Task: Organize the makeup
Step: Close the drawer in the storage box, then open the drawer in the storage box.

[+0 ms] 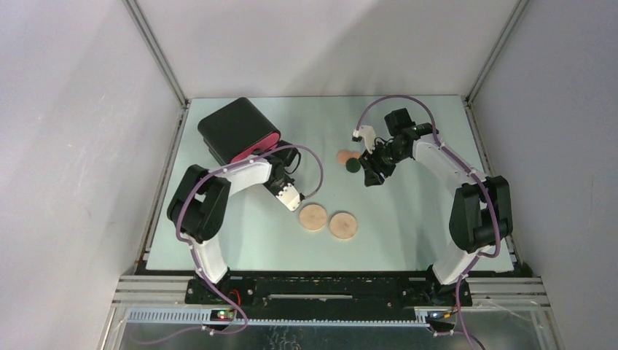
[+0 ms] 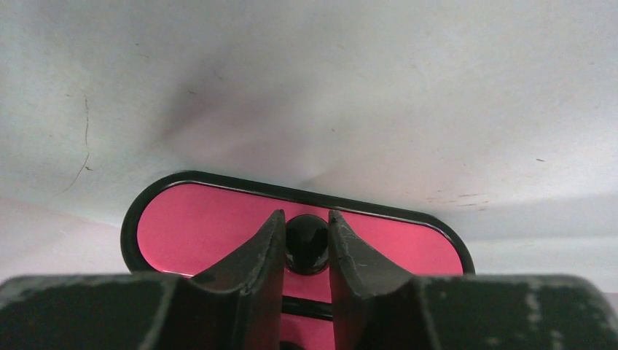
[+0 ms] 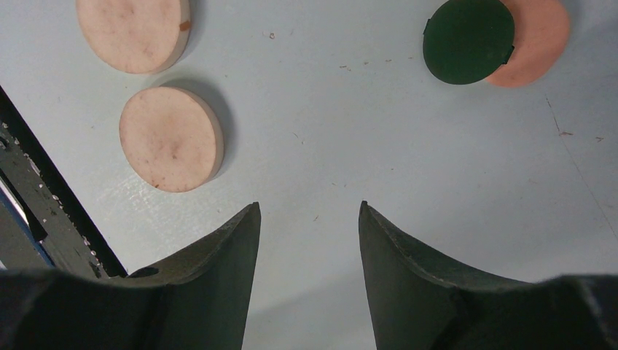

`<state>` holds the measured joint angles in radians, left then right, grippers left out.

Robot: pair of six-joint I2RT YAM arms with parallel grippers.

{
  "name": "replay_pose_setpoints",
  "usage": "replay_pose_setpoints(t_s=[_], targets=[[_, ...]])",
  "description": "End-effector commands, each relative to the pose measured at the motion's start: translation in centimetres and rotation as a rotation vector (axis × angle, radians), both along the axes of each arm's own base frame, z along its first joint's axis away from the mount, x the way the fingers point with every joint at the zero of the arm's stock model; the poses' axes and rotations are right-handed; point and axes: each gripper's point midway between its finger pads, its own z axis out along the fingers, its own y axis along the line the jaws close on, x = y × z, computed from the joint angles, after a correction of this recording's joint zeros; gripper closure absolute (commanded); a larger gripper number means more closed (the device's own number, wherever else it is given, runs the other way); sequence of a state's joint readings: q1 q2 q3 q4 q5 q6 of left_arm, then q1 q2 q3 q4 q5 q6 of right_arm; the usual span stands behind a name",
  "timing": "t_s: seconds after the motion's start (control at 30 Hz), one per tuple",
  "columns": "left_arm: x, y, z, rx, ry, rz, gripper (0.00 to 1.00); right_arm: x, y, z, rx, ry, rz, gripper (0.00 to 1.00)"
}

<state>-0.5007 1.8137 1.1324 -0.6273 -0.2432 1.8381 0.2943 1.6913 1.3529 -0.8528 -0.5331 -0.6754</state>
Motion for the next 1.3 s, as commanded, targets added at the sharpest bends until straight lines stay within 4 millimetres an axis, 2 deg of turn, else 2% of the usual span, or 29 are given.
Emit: replay_pose_setpoints(t_s=[0.0, 0.3, 0.4, 0.53, 0.67, 0.77, 0.93, 1.17, 1.27], targets=[[0.0, 0.8, 0.8, 0.011, -0.023, 0.036, 0.73, -0.3, 0.2, 0.0, 0.008, 0.004, 0.020, 0.39], [-3.3, -2.8, 1.1, -0.151, 0.010, 0.035, 0.86, -0.3, 0.2, -0.1, 0.007, 0.006, 0.021, 0.39], [-4.4, -3.6, 0.7, -0.160, 0.020, 0.026, 0.85, -0.3, 0.3, -0.1, 0.007, 0.007, 0.021, 0.39], [-4.8, -3.2, 0.8, -0.148, 0.019, 0.022, 0.81, -0.3, 0.2, -0.1, 0.007, 0.008, 0.021, 0.39], [-3.9, -2.4, 1.2, -0.103, -0.025, 0.005, 0.53, -0.4, 0.2, -0.2, 0.007, 0.013, 0.022, 0.39], [-2.8, -1.3, 1.6, -0.063, -0.051, -0.005, 0.44, -0.4, 0.2, -0.1, 0.006, 0.011, 0.020, 0.39], [-1.1, 0.5, 2.1, -0.003, -0.064, -0.010, 0.43, -0.4, 0.2, -0.3, 0.004, 0.016, 0.023, 0.39], [0.4, 1.6, 1.9, 0.066, -0.078, -0.013, 0.38, -0.4, 0.2, -0.4, 0.002, 0.018, 0.023, 0.39], [1.0, 2.1, 1.8, 0.105, -0.097, -0.014, 0.45, -0.4, 0.2, -0.4, 0.001, 0.018, 0.024, 0.39]])
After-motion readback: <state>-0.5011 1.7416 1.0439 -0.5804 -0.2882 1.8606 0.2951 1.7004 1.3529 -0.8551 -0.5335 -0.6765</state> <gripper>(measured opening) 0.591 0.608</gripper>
